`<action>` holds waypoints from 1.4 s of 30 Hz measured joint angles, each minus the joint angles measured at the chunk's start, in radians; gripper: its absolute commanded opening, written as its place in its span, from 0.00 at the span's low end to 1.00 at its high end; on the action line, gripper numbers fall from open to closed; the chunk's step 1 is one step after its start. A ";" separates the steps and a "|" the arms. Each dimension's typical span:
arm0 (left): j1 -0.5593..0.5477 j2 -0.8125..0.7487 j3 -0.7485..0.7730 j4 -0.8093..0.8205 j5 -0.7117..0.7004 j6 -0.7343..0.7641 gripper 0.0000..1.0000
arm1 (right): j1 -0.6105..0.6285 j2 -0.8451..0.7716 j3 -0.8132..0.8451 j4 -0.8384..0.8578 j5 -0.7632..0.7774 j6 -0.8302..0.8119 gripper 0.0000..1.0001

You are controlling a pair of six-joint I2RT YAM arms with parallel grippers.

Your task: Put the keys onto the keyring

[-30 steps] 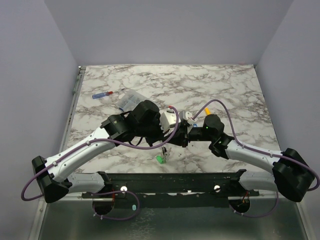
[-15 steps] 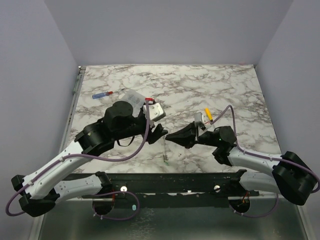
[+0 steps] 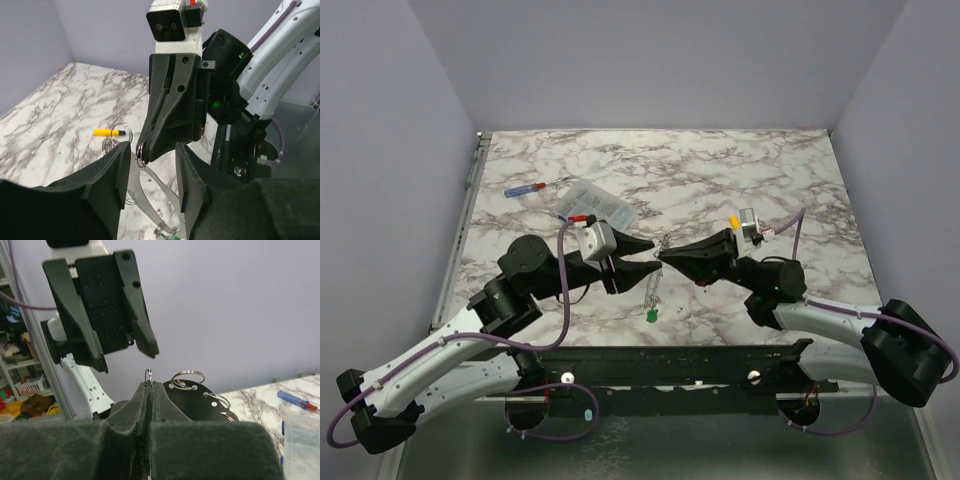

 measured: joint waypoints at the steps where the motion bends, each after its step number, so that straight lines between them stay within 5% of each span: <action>1: 0.000 -0.005 -0.015 0.022 0.002 -0.008 0.40 | 0.000 -0.002 0.005 0.001 0.004 0.006 0.01; 10: 0.000 -0.063 -0.055 0.148 0.027 -0.030 0.31 | 0.000 -0.042 0.040 0.015 0.008 0.063 0.01; 23: 0.000 -0.040 -0.055 0.162 0.079 -0.031 0.37 | 0.000 -0.068 0.073 0.022 -0.039 0.116 0.01; 30: 0.000 -0.025 -0.061 0.223 0.095 -0.057 0.26 | 0.000 -0.068 0.080 0.022 -0.055 0.127 0.01; 38: 0.000 0.012 -0.066 0.259 0.109 -0.068 0.27 | 0.000 -0.068 0.082 0.022 -0.064 0.131 0.01; 42: 0.000 0.014 -0.068 0.268 0.111 -0.069 0.08 | 0.000 -0.068 0.083 0.023 -0.064 0.131 0.01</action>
